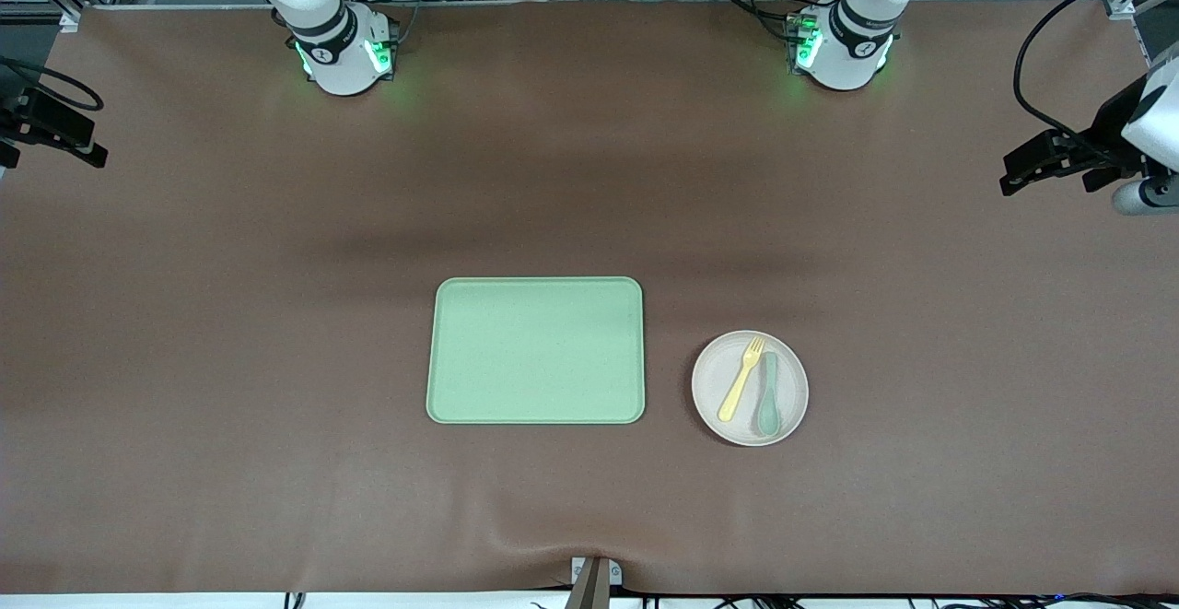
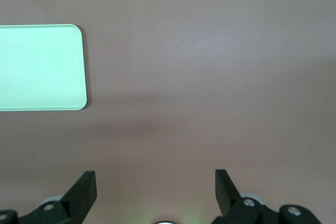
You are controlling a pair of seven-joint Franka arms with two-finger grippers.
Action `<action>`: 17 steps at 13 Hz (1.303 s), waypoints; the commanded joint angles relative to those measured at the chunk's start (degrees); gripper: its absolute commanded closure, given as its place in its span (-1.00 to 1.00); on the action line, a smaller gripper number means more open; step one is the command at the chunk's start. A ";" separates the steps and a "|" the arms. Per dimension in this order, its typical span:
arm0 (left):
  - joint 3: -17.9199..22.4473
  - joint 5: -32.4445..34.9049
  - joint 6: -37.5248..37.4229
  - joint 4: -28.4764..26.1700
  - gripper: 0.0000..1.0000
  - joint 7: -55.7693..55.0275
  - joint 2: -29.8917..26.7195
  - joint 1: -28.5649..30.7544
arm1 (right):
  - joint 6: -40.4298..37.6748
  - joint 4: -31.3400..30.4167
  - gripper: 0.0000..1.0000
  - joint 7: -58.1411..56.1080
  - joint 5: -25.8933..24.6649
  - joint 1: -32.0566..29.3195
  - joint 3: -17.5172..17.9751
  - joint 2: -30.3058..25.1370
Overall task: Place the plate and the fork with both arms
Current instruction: 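Move the left gripper down to the rim of the white plate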
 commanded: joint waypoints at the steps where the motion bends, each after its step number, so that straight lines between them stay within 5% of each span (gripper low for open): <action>1: 0.00 -3.15 0.83 0.62 -1.00 1.20 2.63 1.72 | 0.11 -0.10 -1.00 0.20 -0.58 0.65 -0.22 -0.23; 17: -2.63 -15.04 21.38 0.79 -1.00 5.85 27.85 0.76 | -0.06 -0.10 -1.00 0.28 -0.58 0.65 -0.22 -0.32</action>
